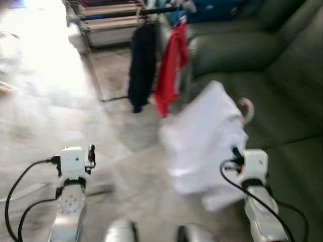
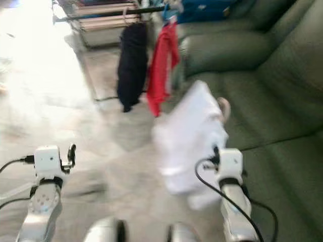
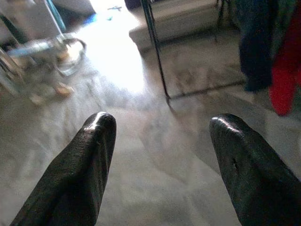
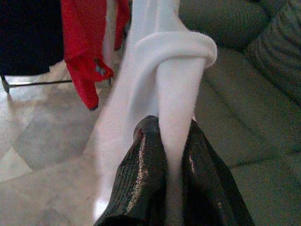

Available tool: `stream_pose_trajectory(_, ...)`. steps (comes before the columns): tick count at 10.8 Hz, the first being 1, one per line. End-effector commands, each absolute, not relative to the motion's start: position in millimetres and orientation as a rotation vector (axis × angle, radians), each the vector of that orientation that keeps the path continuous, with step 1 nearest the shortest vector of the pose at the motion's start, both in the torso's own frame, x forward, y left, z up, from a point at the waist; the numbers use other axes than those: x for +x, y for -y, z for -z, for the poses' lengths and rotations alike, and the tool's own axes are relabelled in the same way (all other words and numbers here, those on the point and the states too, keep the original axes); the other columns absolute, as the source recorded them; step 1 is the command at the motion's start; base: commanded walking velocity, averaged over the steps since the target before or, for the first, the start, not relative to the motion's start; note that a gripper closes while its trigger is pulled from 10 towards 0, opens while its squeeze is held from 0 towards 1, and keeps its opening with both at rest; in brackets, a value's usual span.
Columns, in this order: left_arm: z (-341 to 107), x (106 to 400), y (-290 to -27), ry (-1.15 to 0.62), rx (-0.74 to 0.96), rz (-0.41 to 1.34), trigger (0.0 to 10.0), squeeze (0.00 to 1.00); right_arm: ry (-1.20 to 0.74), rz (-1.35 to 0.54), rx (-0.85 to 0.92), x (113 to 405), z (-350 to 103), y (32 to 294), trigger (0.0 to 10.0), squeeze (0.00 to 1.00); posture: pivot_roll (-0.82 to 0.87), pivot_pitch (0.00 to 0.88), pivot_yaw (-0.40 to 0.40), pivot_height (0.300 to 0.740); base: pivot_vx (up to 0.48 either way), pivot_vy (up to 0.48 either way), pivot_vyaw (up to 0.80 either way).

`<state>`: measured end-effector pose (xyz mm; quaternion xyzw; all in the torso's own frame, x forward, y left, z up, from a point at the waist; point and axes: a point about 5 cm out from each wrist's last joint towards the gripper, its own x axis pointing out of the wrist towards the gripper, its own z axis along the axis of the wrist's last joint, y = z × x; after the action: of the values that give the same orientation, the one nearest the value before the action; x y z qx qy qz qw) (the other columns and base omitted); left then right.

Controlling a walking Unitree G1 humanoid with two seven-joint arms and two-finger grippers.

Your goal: Hang hanger

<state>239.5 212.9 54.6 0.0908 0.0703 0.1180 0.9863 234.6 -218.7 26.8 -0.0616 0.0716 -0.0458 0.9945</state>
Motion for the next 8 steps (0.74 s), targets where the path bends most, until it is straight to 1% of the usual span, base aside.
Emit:
stream_pose_trajectory(1, -61.4, 249.5, -215.5, -0.126, 0.208, -0.229, 10.0, 0.0, -0.044, 0.144, -0.123, 239.4, -41.5, 221.5, 10.0, 0.0, -0.01, 0.103, 0.066, 0.74, 0.0, 0.0, 0.0)
stream_pose_trajectory(2, -64.9, 254.6, -217.0, -0.119, 0.213, -0.237, 10.0, 0.0, -0.035, 0.155, -0.115, 238.9, -42.5, 220.2, 10.0, 0.0, -0.01, 0.107, 0.07, 0.74, 0.0, 0.0, 0.0)
stream_pose_trajectory(3, -70.0, 258.5, -214.5, -0.11, 0.183, -0.255, 10.0, 0.0, -0.037, 0.133, -0.111, 238.2, -43.1, 215.4, 10.0, 0.0, -0.01, 0.124, 0.059, 0.74, 0.0, 0.0, 0.0)
stream_pose_trajectory(5, -67.9, 254.2, -203.5, -0.106, 0.188, -0.224, 10.0, 0.0, -0.03, 0.063, -0.139, 242.9, -46.5, 207.2, 10.0, 0.0, -0.01, 0.138, 0.022, 0.74, 0.0, 0.0, 0.0)
stream_pose_trajectory(6, -64.5, 247.4, -203.9, -0.116, 0.194, -0.236, 10.0, 0.0, 0.001, 0.021, -0.142, 251.4, -54.8, 200.8, 10.0, 0.0, -0.01, 0.141, 0.003, 0.74, 0.0, 0.0, 0.79)
stream_pose_trajectory(8, -61.0, 241.6, -204.7, -0.134, 0.18, -0.258, 10.0, 0.0, -0.005, -0.016, -0.12, 253.7, -53.0, 191.8, 10.0, 0.0, 0.01, 0.158, -0.005, 0.74, 0.0, 0.0, 0.79)
